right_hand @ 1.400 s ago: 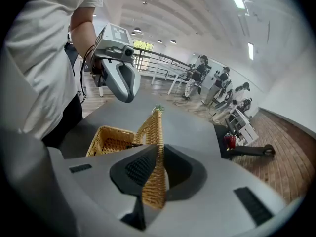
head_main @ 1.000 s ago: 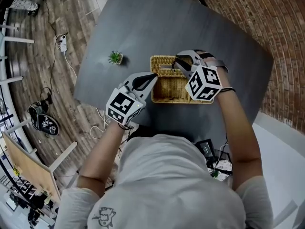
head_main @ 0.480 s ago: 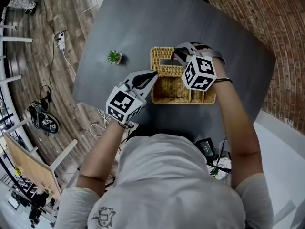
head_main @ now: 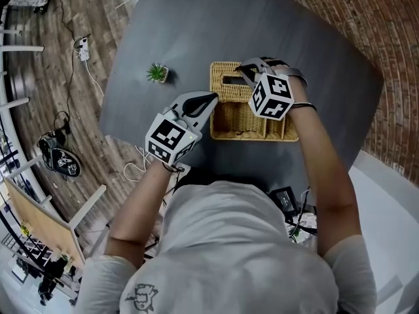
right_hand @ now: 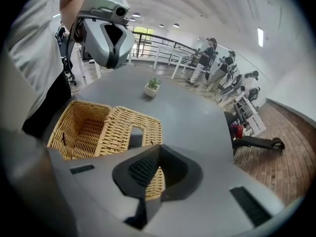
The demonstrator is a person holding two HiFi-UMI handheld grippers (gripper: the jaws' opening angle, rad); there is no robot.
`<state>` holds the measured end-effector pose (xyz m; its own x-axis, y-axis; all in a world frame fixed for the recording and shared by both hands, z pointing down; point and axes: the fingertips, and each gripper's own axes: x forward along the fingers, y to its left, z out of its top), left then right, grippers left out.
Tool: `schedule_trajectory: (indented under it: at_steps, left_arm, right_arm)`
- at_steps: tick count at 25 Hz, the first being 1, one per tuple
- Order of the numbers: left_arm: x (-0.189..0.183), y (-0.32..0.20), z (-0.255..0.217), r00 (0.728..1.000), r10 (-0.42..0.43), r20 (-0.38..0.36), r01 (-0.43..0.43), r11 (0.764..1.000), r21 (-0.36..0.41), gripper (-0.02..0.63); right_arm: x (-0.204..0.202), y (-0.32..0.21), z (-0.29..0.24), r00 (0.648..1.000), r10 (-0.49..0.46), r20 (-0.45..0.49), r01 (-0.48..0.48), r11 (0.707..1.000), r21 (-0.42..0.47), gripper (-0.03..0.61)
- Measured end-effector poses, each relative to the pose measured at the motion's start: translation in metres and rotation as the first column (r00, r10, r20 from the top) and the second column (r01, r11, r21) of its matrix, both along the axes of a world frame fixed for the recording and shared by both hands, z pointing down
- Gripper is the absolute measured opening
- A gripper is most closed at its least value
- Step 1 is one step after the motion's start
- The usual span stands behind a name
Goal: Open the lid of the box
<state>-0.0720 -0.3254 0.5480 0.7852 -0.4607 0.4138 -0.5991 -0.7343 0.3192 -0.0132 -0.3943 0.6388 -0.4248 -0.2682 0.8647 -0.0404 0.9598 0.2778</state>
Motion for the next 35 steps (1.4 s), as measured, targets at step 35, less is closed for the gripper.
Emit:
schedule_trajectory:
  at_steps: [35]
  left_arm:
    - [0.052, 0.152, -0.064, 0.996, -0.085, 0.001, 0.084, 0.988, 0.132, 0.011]
  right_arm:
    - [0.060, 0.181, -0.113, 0.918, 0.201, 0.343, -0.229, 0.973, 0.043, 0.005]
